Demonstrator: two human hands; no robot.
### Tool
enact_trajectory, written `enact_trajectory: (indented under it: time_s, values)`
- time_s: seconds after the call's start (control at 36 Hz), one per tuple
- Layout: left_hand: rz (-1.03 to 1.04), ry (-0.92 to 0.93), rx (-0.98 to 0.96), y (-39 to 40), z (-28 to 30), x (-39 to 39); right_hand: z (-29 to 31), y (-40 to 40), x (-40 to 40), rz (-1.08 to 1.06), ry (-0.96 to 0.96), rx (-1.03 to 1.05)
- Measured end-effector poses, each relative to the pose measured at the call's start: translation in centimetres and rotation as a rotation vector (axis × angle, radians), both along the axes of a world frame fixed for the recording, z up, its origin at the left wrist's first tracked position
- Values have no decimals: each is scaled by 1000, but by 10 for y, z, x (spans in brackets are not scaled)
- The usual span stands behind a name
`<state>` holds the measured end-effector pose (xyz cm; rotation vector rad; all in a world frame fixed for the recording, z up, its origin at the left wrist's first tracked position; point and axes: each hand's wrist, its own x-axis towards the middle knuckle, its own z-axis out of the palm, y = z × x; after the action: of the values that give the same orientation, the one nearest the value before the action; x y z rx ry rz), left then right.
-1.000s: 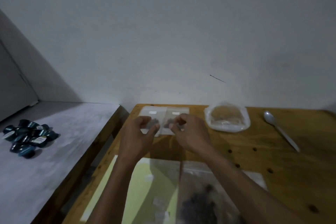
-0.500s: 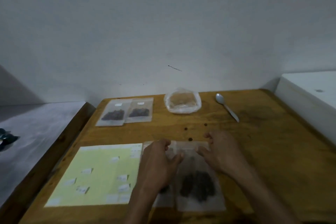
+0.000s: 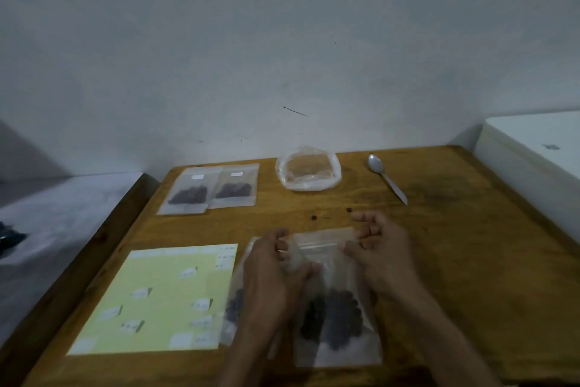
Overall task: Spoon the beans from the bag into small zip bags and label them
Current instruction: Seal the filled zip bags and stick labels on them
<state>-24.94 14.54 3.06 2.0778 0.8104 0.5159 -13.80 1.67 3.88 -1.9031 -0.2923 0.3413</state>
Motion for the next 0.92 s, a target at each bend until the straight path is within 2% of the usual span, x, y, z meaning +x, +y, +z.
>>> enact_trajectory:
  time_s: [0.08,0.17,0.22,0.28,0.39,0.56,0.67,0.75,0.83,0.92]
  values:
    - [70,-118,-206,2,10,-1,18,-5,-2,25,144,273]
    - [1,-219,-667,7,23,-7,31,-4,0,94,238,435]
    - [-44,-314,-859,8,30,-13,34,2,0,130,300,513]
    - [-18,-389,-880,9,34,-19,37,9,-3,180,316,524]
    - [80,-531,-889,18,39,-37,34,32,-14,297,268,380]
    - [212,-580,-814,42,43,-75,31,85,-42,363,298,360]
    - [322,-596,-748,62,40,-106,28,116,-65,453,249,286]
    - [436,-617,-677,83,37,-130,24,127,-76,523,25,123]
    - [555,-637,-610,104,35,-150,15,133,-80,640,-283,-196]
    - [636,-650,-567,118,34,-162,4,137,-86,716,-437,-446]
